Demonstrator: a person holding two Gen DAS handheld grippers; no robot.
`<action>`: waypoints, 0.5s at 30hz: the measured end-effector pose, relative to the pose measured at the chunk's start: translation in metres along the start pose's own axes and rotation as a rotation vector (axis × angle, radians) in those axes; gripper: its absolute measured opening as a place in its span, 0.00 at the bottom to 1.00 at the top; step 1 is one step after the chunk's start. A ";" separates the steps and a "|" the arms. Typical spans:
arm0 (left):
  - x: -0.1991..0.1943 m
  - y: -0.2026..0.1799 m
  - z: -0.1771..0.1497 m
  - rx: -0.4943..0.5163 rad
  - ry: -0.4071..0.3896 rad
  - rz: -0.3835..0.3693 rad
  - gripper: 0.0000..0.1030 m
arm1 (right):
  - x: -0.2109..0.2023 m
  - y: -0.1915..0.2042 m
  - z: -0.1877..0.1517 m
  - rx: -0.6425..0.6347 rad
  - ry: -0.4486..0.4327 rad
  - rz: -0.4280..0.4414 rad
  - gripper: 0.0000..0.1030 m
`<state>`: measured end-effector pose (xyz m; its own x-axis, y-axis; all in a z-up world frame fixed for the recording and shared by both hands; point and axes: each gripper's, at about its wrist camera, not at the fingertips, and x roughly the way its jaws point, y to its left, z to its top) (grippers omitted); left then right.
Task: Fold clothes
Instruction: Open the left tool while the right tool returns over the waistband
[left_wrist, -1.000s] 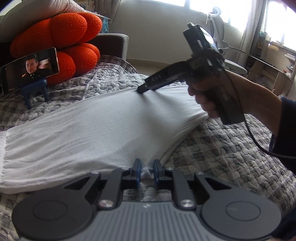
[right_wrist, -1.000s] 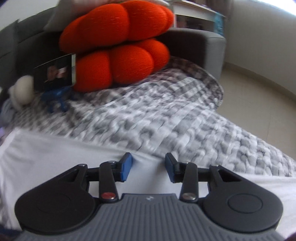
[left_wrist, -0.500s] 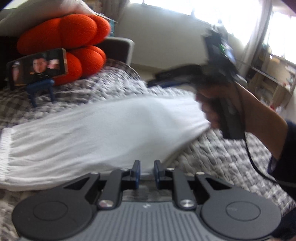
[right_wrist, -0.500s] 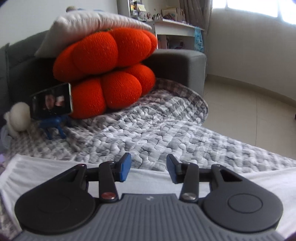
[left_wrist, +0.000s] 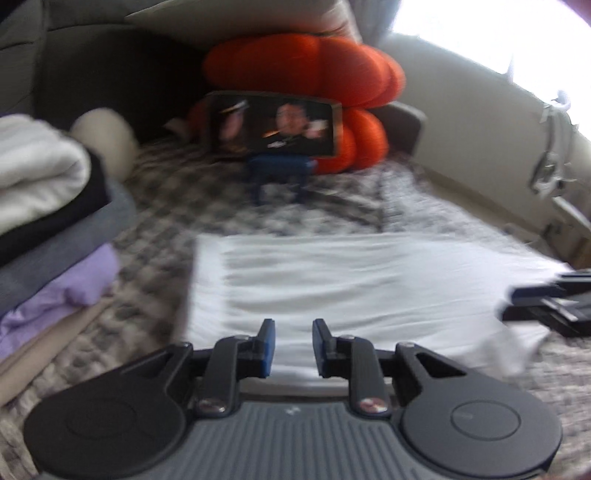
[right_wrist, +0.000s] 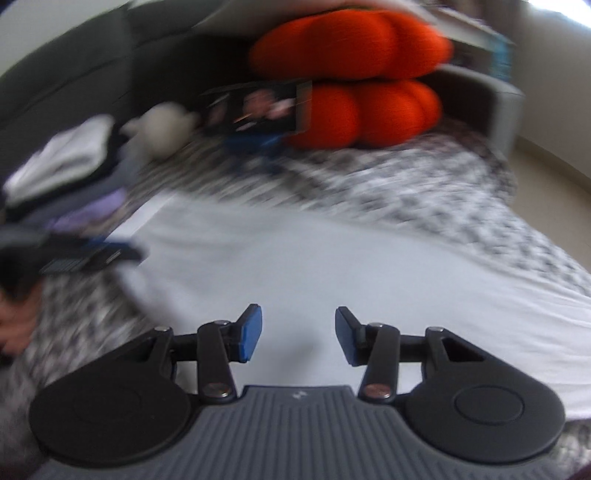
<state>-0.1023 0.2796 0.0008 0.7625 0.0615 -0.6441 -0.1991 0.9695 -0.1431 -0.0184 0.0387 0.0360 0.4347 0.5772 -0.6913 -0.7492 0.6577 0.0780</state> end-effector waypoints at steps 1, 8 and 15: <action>0.002 0.004 -0.003 -0.010 0.006 0.006 0.21 | 0.001 0.008 -0.004 -0.019 0.017 0.019 0.47; -0.003 0.011 -0.006 -0.004 -0.017 0.026 0.21 | 0.000 0.026 -0.017 -0.055 0.052 0.035 0.48; -0.003 0.006 -0.006 0.041 -0.017 0.062 0.21 | -0.003 0.022 -0.023 -0.029 0.064 0.076 0.47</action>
<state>-0.1096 0.2840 -0.0027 0.7602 0.1253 -0.6375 -0.2212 0.9725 -0.0727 -0.0473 0.0406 0.0234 0.3437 0.5920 -0.7290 -0.7936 0.5981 0.1116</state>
